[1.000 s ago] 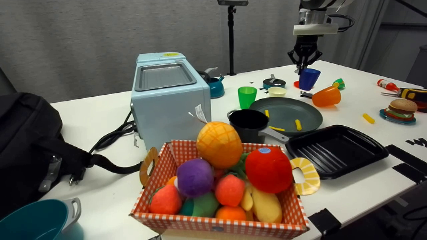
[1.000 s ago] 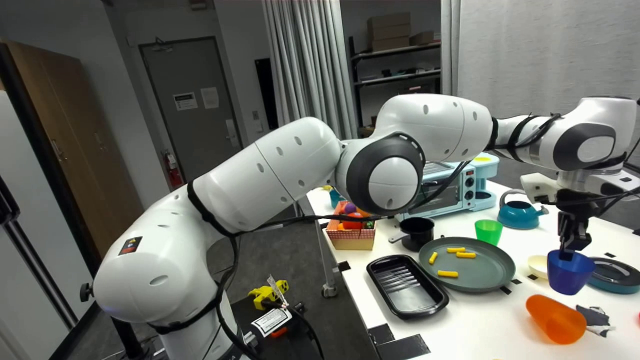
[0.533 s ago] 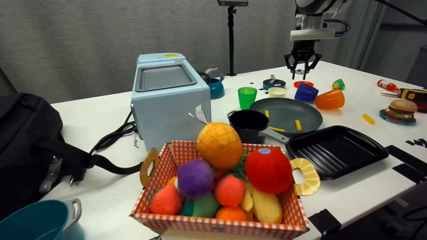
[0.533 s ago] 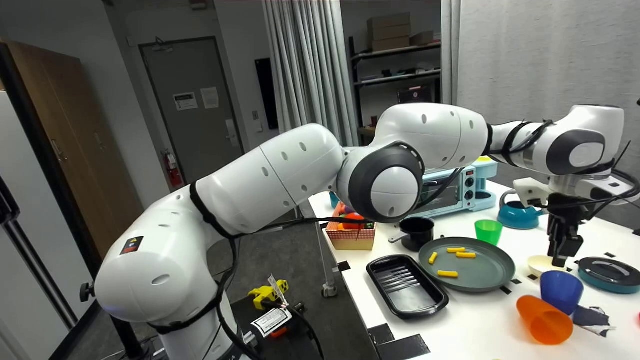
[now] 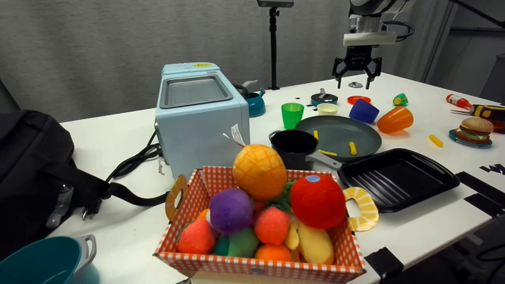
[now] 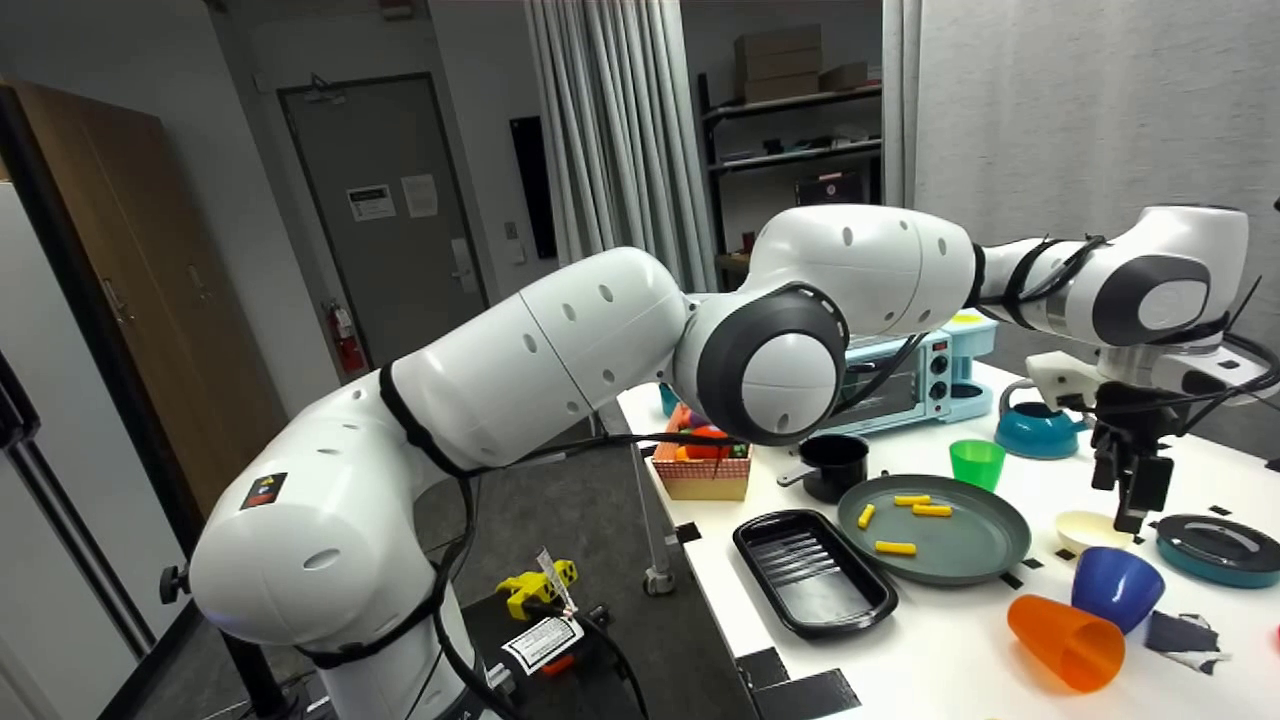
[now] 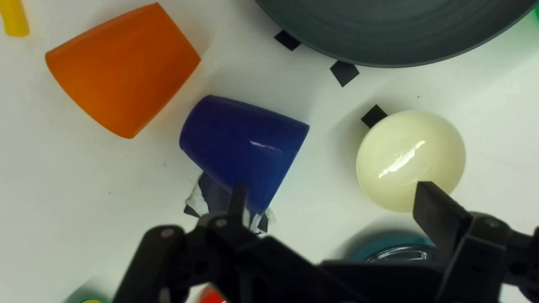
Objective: Pour the things in the cup onto the plate
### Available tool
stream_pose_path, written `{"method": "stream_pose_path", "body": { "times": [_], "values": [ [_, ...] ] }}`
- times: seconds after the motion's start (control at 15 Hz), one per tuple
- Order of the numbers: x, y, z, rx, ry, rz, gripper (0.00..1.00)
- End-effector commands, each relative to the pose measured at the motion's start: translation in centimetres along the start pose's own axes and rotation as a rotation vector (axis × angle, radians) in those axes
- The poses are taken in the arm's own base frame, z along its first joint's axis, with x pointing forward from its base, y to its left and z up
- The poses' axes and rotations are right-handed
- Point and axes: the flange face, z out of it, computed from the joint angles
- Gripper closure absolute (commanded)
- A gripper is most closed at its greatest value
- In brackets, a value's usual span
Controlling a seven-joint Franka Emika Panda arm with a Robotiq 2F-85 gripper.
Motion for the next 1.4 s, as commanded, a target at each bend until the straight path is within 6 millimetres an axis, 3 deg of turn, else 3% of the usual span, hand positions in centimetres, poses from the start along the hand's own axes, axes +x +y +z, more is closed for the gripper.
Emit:
{"method": "stream_pose_path", "body": {
  "times": [0.0, 0.47, 0.93, 1.0, 1.33],
  "values": [
    [0.1, 0.0, -2.1, 0.021, 0.01, -0.074, 0.0],
    [0.0, -0.1, -4.0, 0.023, 0.075, -0.242, 0.0],
    [-0.4, 0.7, -1.6, 0.027, 0.187, -0.403, 0.0],
    [0.5, -0.1, -1.5, 0.038, 0.172, -0.355, 0.0],
    [0.0, 0.4, -0.8, 0.032, 0.178, -0.379, 0.0]
  ]
}}
